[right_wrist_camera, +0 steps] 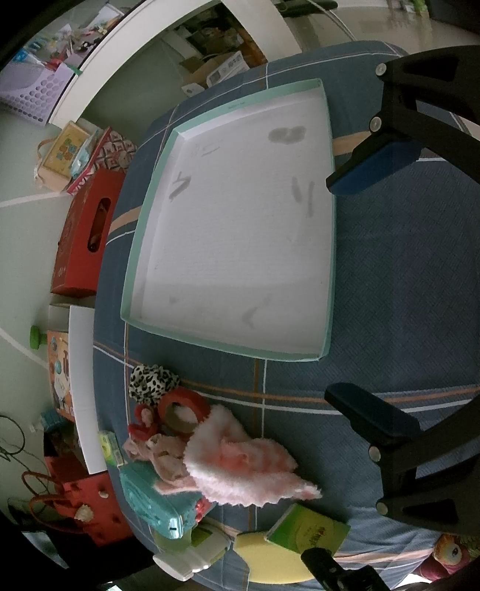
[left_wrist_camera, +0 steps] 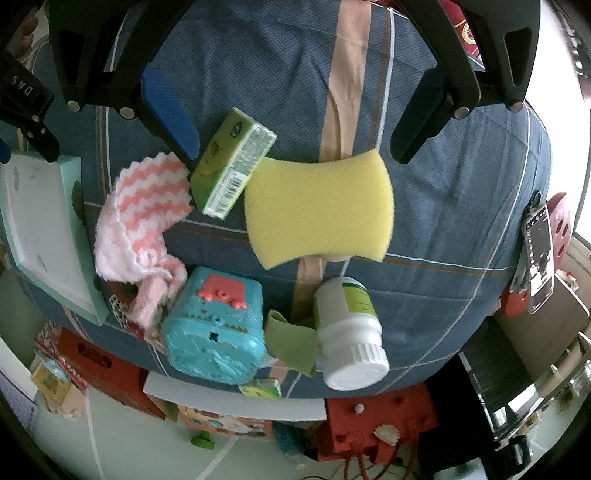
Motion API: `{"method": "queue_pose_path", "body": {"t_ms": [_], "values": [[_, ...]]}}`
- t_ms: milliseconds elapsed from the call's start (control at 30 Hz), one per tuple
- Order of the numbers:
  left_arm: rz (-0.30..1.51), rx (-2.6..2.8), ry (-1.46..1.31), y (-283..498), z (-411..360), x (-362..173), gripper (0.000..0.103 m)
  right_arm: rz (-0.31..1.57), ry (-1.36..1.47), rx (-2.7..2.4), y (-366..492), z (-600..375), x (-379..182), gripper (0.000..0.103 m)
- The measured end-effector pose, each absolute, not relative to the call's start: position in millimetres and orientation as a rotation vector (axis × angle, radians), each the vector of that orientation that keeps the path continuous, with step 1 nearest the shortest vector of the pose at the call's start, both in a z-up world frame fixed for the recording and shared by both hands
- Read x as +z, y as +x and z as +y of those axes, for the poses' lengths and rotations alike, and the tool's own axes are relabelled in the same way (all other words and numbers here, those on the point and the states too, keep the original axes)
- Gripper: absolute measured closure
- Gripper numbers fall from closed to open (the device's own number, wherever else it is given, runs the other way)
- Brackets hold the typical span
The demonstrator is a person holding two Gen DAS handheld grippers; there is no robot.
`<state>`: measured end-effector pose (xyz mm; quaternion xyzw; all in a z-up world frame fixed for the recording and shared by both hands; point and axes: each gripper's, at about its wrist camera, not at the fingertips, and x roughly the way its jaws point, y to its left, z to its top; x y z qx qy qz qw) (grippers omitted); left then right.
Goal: Organize soft objects
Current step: 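Grasp the pink zigzag cloth with the right tool while the left tool grasps the green tissue pack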
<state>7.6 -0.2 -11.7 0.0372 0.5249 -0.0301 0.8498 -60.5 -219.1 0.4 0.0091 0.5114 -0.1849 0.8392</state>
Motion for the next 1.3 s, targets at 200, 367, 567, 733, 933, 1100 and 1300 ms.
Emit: {"method": "queue_pose_path", "body": {"t_ms": [200, 367, 567, 733, 933, 1100, 1300], "values": [[1.043, 0.063, 0.014, 9, 27, -1, 0.000, 1.001, -0.007, -0.285, -54, -192, 9, 0.000], [1.060, 0.095, -0.014, 12, 38, -5, 0.000, 0.988, -0.018, -0.201, -37, -167, 8, 0.000], [1.065, 0.071, -0.039, 19, 44, -6, 0.000, 0.967, 0.041, -0.148, -11, -156, 9, 0.000], [1.085, 0.035, -0.041, 29, 36, -6, 0.000, 0.983, 0.034, -0.156, 5, -155, 4, 0.000], [1.112, 0.035, -0.061, 41, 32, -4, 0.000, 1.006, 0.102, -0.143, 22, -168, 4, 0.000], [1.088, 0.055, -0.125, 49, 43, 7, 0.000, 1.022, 0.144, -0.121, 25, -171, 0, 0.001], [1.132, 0.126, -0.122, 49, 55, -12, 0.000, 1.028, 0.136, -0.079, 23, -163, -5, 0.008]]}}
